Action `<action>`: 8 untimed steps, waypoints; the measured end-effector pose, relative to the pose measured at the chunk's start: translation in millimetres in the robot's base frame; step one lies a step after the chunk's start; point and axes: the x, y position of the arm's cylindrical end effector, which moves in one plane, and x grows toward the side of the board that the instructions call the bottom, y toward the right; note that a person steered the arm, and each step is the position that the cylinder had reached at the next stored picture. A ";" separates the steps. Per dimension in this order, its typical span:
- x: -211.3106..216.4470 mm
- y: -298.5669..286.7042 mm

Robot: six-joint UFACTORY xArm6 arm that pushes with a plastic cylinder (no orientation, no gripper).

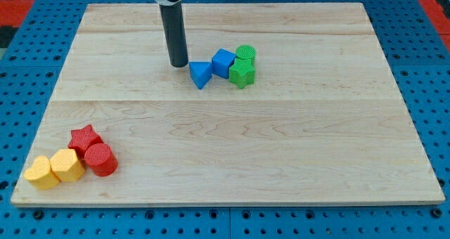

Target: Slide blue triangle closer to blue cube and green star

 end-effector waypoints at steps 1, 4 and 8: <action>2.8 -7.2; 24.5 6.4; 24.4 63.4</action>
